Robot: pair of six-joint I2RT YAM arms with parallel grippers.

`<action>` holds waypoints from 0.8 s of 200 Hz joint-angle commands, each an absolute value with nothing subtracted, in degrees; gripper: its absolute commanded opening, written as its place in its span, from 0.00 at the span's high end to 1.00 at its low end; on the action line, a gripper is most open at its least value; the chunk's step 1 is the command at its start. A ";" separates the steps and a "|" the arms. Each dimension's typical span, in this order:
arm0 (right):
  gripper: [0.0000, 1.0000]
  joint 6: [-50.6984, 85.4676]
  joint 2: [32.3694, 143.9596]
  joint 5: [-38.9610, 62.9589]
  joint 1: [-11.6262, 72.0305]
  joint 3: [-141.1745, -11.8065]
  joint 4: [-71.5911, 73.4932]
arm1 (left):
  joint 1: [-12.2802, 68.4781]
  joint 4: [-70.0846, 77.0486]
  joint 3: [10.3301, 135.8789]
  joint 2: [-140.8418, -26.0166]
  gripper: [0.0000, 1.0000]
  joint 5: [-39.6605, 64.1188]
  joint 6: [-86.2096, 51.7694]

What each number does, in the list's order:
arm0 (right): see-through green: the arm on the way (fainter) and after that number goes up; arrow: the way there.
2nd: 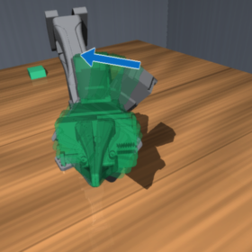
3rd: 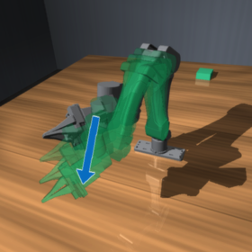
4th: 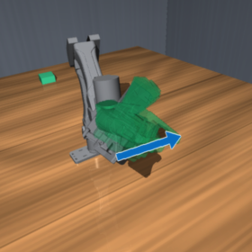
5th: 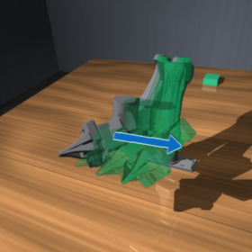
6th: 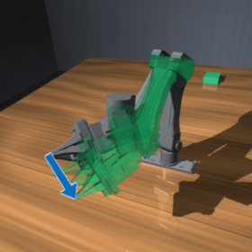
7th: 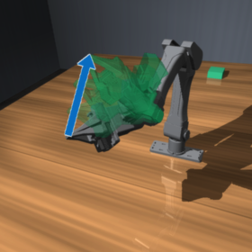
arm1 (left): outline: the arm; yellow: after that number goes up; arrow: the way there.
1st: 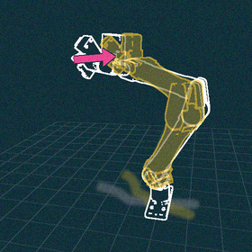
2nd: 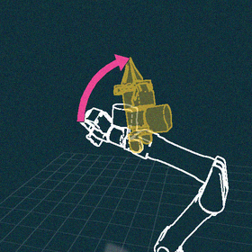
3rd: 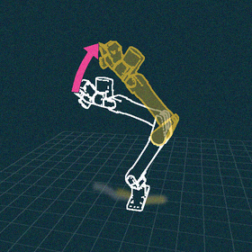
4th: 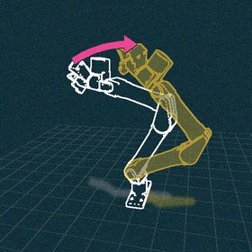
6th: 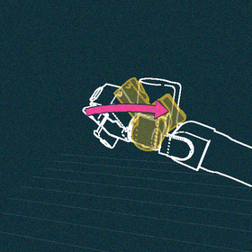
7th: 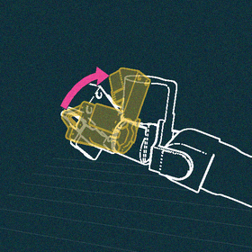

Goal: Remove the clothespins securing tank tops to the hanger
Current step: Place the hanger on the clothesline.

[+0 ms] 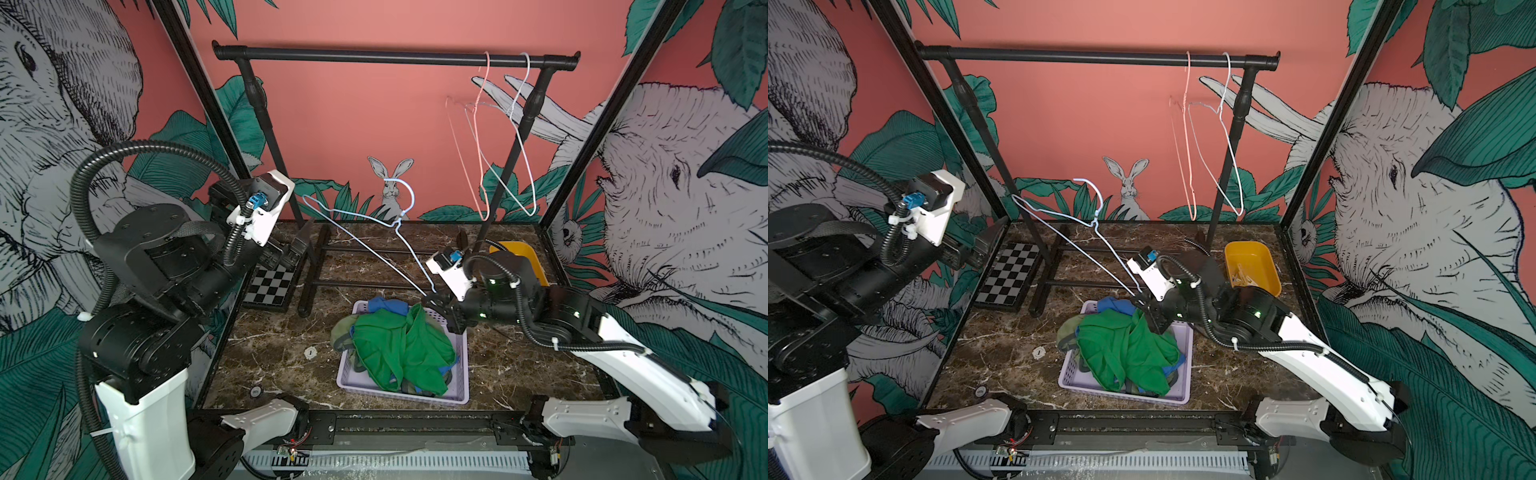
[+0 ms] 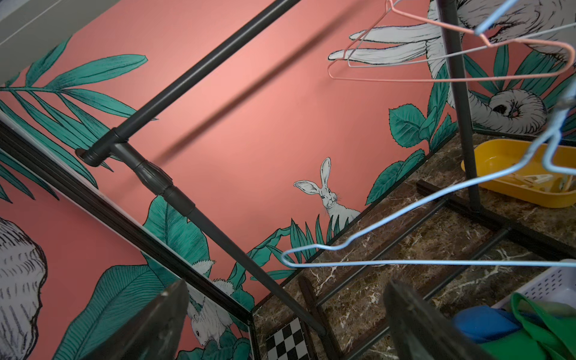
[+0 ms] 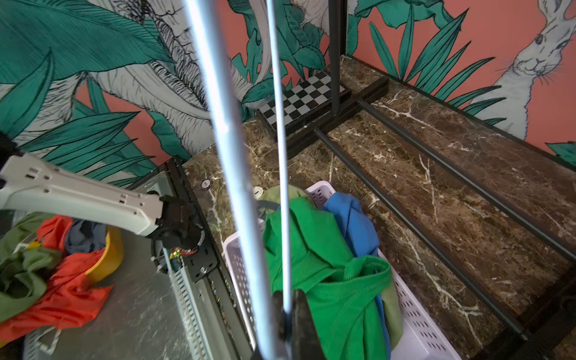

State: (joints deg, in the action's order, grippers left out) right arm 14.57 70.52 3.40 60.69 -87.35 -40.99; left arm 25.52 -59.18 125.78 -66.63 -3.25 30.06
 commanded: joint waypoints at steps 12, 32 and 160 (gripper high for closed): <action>1.00 18.20 78.79 -19.27 65.02 -95.67 -32.52 | 24.87 -58.88 122.10 -65.29 0.01 -0.09 28.10; 1.00 19.72 85.73 -26.64 65.04 -103.25 -34.33 | 24.84 -58.86 119.41 -64.30 0.01 0.55 27.81; 1.00 20.83 113.92 -23.81 52.17 -147.61 -45.51 | 24.73 -60.20 109.96 -60.16 0.01 7.86 27.31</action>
